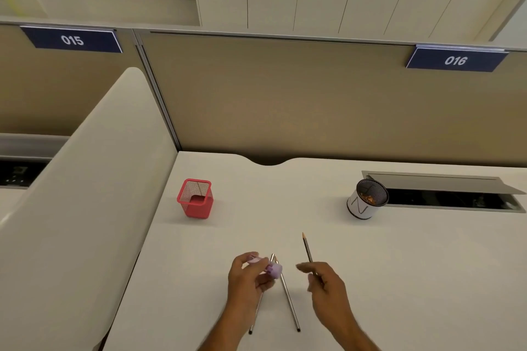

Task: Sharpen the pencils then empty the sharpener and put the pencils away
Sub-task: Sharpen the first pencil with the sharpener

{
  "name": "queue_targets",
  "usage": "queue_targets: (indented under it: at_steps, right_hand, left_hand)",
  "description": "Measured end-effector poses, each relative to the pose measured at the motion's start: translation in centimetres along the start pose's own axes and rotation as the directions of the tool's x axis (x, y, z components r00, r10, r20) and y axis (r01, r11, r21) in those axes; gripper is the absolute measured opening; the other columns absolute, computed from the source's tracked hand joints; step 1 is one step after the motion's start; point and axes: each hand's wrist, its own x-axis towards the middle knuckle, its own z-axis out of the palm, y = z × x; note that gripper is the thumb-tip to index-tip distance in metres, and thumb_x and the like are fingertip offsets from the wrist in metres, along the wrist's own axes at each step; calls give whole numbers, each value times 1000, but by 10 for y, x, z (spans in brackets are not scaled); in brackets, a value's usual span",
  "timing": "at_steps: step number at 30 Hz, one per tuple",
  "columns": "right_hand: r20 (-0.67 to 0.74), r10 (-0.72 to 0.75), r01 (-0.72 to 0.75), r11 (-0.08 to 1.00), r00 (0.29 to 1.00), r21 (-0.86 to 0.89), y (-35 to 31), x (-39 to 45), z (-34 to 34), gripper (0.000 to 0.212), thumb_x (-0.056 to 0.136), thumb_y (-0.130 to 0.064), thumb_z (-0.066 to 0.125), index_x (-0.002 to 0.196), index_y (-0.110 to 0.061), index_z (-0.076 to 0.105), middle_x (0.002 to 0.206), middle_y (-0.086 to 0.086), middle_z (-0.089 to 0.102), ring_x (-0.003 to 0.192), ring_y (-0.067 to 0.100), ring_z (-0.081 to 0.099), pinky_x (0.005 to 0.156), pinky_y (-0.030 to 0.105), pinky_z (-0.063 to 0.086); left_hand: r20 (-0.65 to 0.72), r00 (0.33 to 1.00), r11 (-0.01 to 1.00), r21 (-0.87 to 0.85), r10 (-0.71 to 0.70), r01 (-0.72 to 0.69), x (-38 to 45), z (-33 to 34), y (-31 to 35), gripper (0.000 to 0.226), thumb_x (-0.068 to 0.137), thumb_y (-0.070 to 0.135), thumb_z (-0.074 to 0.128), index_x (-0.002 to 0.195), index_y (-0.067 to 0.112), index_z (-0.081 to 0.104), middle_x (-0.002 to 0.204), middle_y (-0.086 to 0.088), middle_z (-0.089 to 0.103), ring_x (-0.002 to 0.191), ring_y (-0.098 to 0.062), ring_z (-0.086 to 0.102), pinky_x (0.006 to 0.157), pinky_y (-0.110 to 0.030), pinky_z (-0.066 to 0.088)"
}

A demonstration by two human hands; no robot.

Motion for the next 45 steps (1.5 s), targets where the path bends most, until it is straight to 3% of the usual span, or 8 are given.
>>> queue_targets:
  at_steps: [4, 10, 23, 31, 36, 39, 42, 45]
  right_hand:
    - [58, -57, 50, 992, 997, 112, -18, -14, 2, 30, 78, -16, 81, 101, -33, 72, 92, -10, 70, 54, 5, 42, 56, 17, 44]
    - [-14, -61, 62, 982, 998, 176, -33, -17, 4, 36, 68, -43, 81, 102, -34, 72, 94, -14, 70, 54, 5, 39, 53, 19, 43]
    - [19, -109, 105, 981, 994, 164, -38, -13, -7, 27, 68, -52, 76, 93, -40, 74, 89, -9, 73, 55, 4, 46, 55, 20, 46]
    - [85, -147, 130, 975, 986, 178, -37, -12, -4, 40, 76, -18, 81, 113, -31, 70, 92, -10, 67, 59, 6, 46, 58, 19, 45]
    - [103, -133, 112, 976, 986, 186, -40, -12, -6, 37, 77, -31, 74, 114, -31, 69, 95, -13, 68, 64, 5, 49, 62, 20, 46]
    - [51, -47, 34, 971, 998, 237, -42, -9, -8, 35, 73, -30, 78, 108, -33, 72, 84, -12, 72, 59, 7, 45, 60, 17, 46]
    - [42, 16, -28, 951, 999, 309, -42, -6, -11, 35, 67, -31, 81, 101, -33, 75, 70, -12, 71, 55, 10, 40, 56, 17, 45]
    - [53, 15, -31, 952, 998, 304, -44, -6, -11, 28, 71, -24, 83, 96, -36, 77, 74, -8, 75, 53, 9, 39, 57, 19, 46]
  left_hand:
    - [60, 998, 992, -130, 12, -4, -16, 6, -4, 24, 89, 0, 63, 110, 9, 56, 90, -21, 74, 77, -36, 72, 67, -39, 59]
    - [163, 985, 985, -169, 63, -35, -29, 10, -3, 24, 84, -6, 63, 106, 4, 60, 100, -28, 70, 90, -39, 71, 69, -37, 60]
    - [300, 937, 984, -48, 179, -172, -33, 6, -3, 31, 79, -1, 74, 108, -1, 63, 105, -26, 69, 102, -43, 67, 86, -46, 58]
    - [246, 961, 983, 102, 124, -153, -34, 11, -1, 32, 74, 34, 73, 93, 8, 74, 88, -22, 73, 69, -33, 69, 66, -39, 60]
    - [240, 962, 965, 192, 129, -178, -33, 12, 1, 30, 84, 43, 69, 88, 14, 73, 79, -19, 72, 59, -27, 67, 61, -37, 59]
    - [356, 888, 829, 371, 290, -419, -36, 8, 3, 16, 84, 38, 70, 97, 29, 72, 97, -5, 74, 80, -18, 72, 75, -35, 61]
    - [538, 719, 475, 541, 440, -694, -34, 1, 5, 41, 82, 31, 72, 123, 30, 64, 119, 8, 67, 104, -13, 65, 87, -26, 56]
    - [626, 553, 153, 575, 550, -804, -33, 4, 10, 49, 82, 34, 75, 127, 16, 64, 119, 3, 69, 104, -12, 64, 86, -25, 57]
